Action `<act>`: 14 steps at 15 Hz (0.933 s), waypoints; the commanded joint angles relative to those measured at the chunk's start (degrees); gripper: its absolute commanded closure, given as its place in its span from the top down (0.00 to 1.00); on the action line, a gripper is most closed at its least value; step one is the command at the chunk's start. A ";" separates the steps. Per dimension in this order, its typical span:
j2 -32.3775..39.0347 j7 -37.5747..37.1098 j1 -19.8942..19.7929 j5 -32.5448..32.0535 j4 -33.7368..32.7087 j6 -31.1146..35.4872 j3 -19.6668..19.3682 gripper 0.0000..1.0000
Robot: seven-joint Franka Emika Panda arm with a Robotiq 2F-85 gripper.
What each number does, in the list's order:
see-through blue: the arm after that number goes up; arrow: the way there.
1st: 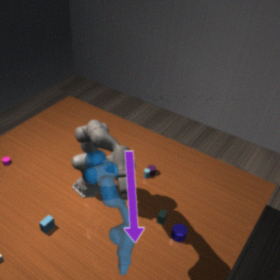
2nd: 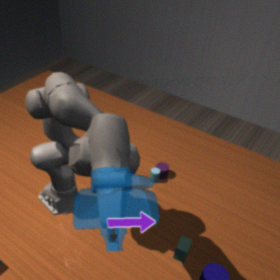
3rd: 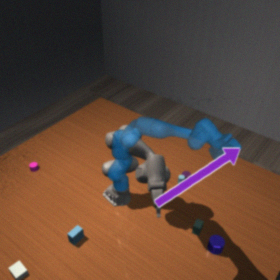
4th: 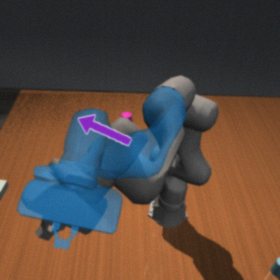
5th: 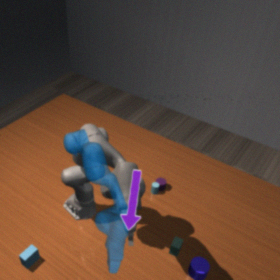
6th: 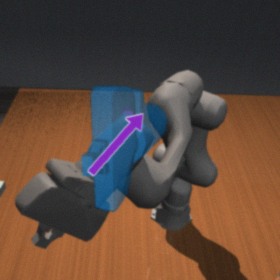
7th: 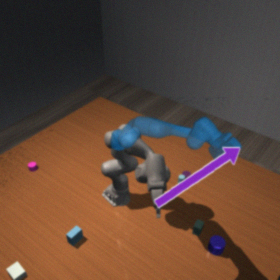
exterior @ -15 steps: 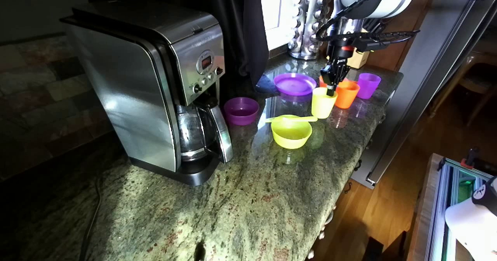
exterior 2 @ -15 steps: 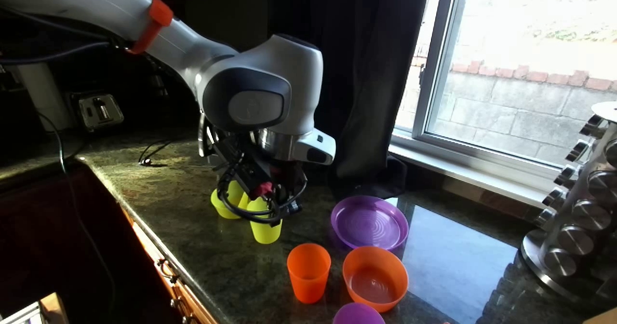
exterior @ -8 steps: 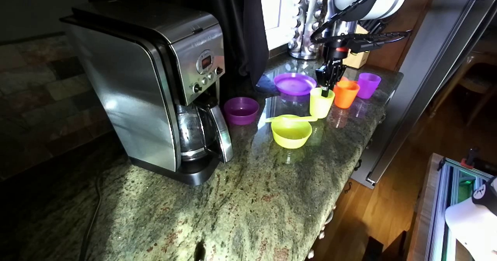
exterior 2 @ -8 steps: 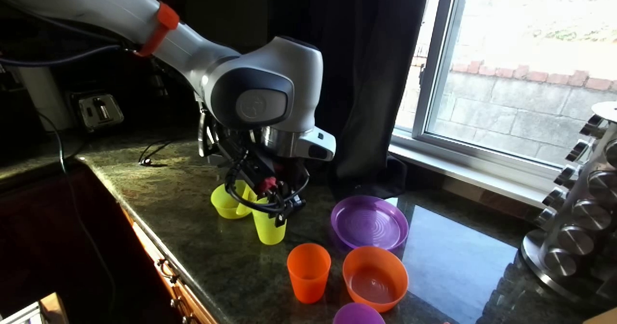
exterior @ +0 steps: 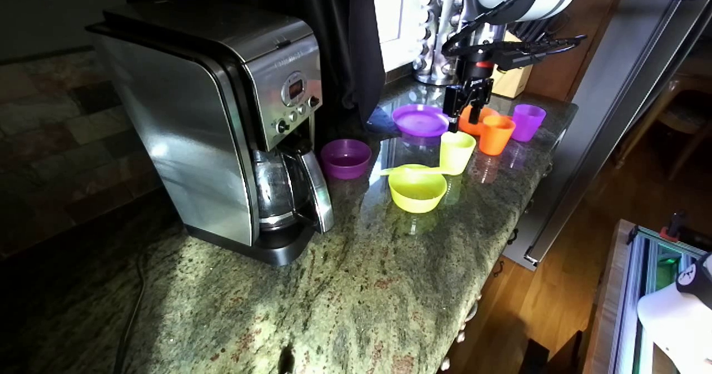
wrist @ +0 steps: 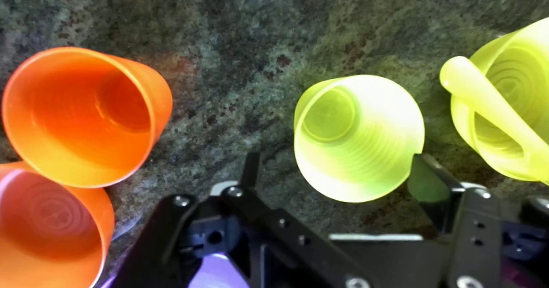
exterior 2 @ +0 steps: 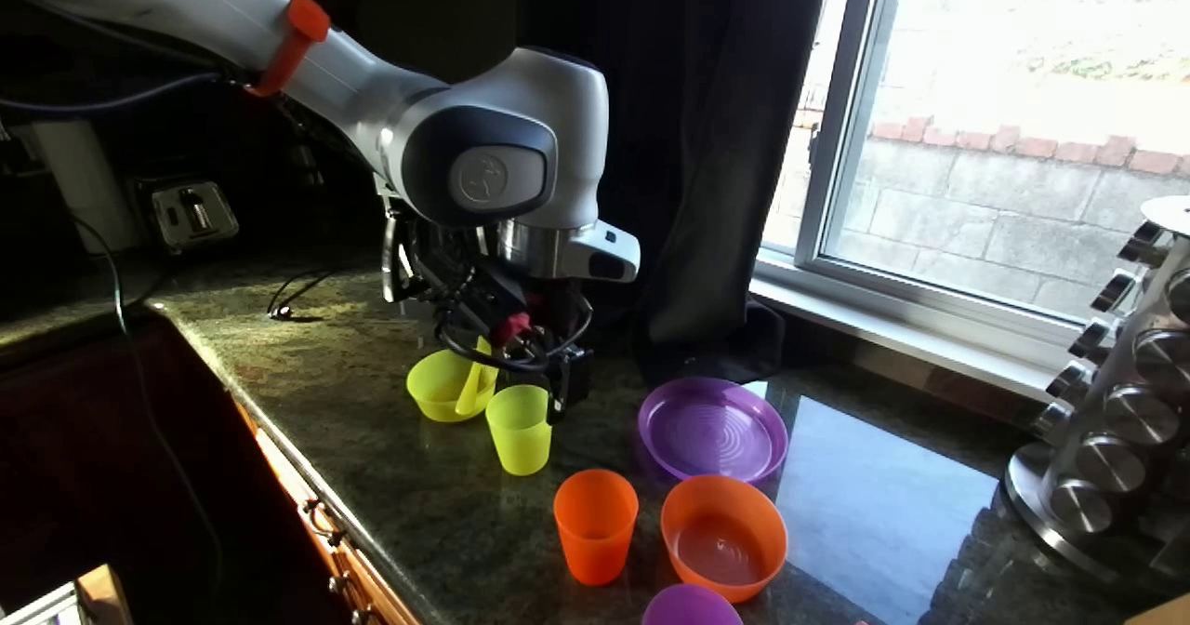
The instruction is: Separate the yellow objects
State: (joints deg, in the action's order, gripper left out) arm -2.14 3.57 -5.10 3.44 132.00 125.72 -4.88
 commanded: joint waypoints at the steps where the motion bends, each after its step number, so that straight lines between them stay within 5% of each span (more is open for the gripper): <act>1: -4.77 -1.01 1.25 -2.76 2.37 1.24 1.39 1.00; 6: -9.57 3.09 4.50 -6.28 3.74 -0.33 4.73 1.00; 14: -6.76 20.01 9.72 -5.65 5.06 2.14 6.72 1.00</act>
State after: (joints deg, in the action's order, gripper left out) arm -9.66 17.92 3.47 -1.64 135.34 125.69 1.80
